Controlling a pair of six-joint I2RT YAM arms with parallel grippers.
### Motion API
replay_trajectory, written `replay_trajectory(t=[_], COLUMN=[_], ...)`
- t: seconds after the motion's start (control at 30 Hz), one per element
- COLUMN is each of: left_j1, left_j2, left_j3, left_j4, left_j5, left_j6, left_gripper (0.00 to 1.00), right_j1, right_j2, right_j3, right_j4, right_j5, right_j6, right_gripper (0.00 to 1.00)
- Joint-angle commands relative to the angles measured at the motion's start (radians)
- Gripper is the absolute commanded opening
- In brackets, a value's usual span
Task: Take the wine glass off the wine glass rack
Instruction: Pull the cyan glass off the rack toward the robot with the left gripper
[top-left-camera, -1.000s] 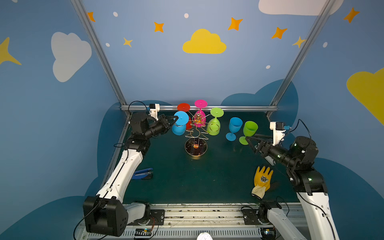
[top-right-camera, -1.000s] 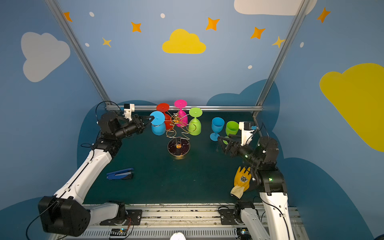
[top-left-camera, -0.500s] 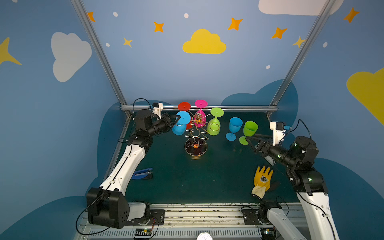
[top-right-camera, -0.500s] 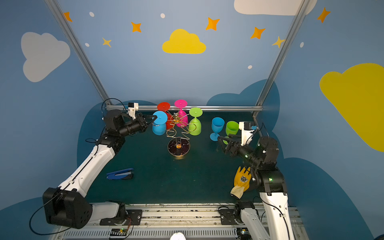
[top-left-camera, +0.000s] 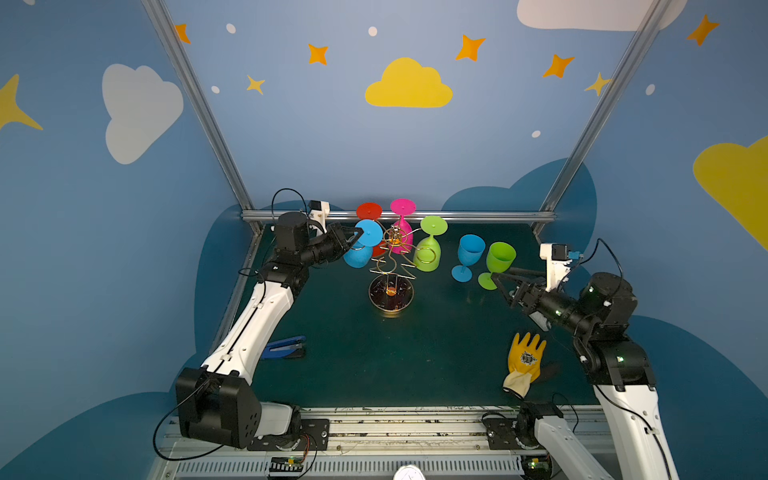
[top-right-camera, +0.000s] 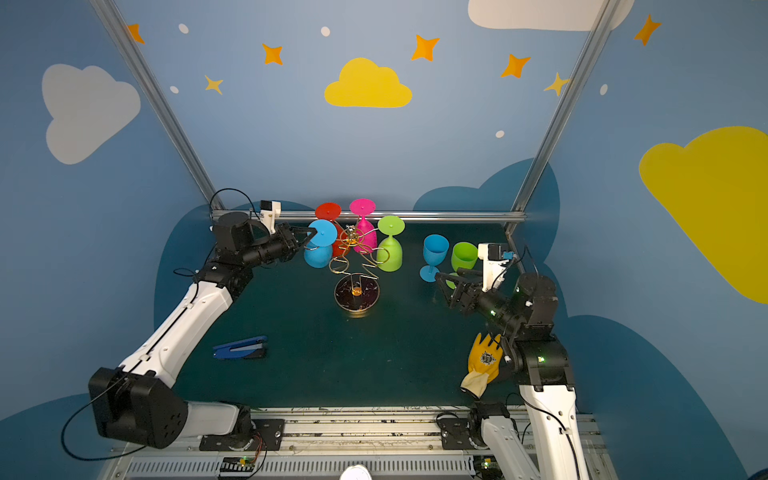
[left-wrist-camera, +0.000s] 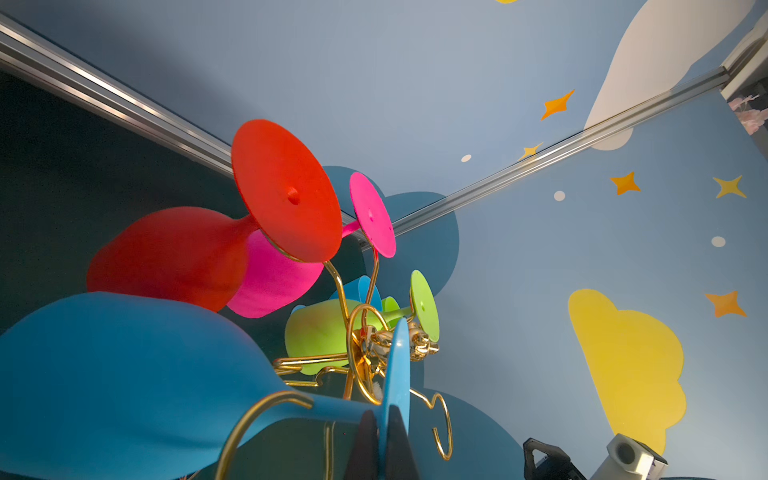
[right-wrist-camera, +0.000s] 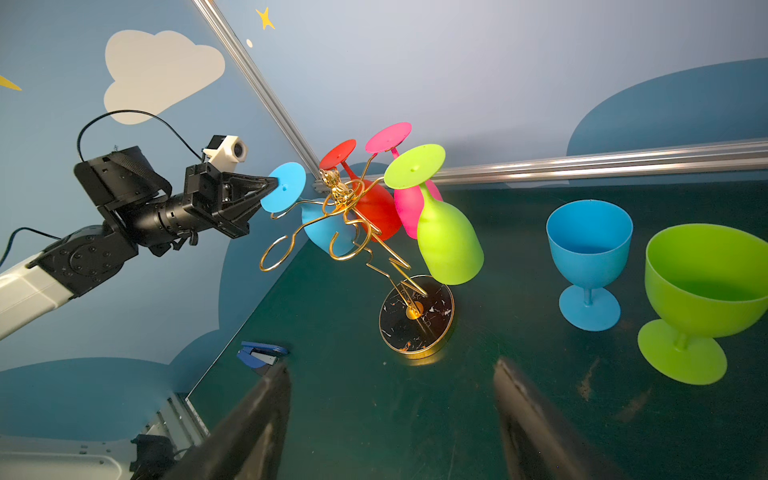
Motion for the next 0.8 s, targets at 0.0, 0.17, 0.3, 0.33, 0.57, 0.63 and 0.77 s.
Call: replay_trajectory(t=[0.0, 0.17, 0.3, 0.33, 0.57, 0.63, 0.77], left_j1=[-0.003, -0.004, -0.003, -0.003, -0.003, -0.003, -0.003], left_j2=[-0.004, -0.009, -0.004, -0.004, -0.004, -0.007, -0.012], left_j3=[0.022, 0.024, 0.035, 0.037, 0.032, 0.029, 0.024], left_j4=[-0.006, 0.008, 0.017, 0.019, 0.043, 0.044, 0.046], left_j5=[-0.034, -0.072, -0.094, -0.1, -0.133, -0.144, -0.158], left_j6=[0.02, 0.007, -0.006, -0.008, -0.03, -0.033, -0.035], left_gripper=[0.03, 0.03, 0.03, 0.03, 0.03, 0.03, 0.03], right_j1=[0.007, 0.008, 0.006, 0.007, 0.006, 0.006, 0.007], right_j2=[-0.011, -0.013, -0.015, -0.018, -0.022, -0.022, -0.022], right_j3=[0.034, 0.035, 0.036, 0.036, 0.035, 0.035, 0.035], right_j4=[0.015, 0.012, 0.008, 0.007, 0.001, 0.001, 0.002], right_j5=[-0.001, -0.002, 0.0, -0.001, 0.004, 0.003, 0.004], right_j6=[-0.006, -0.004, -0.005, -0.005, -0.008, -0.008, -0.008], right_gripper=[0.76, 0.76, 0.76, 0.76, 0.76, 0.76, 0.76])
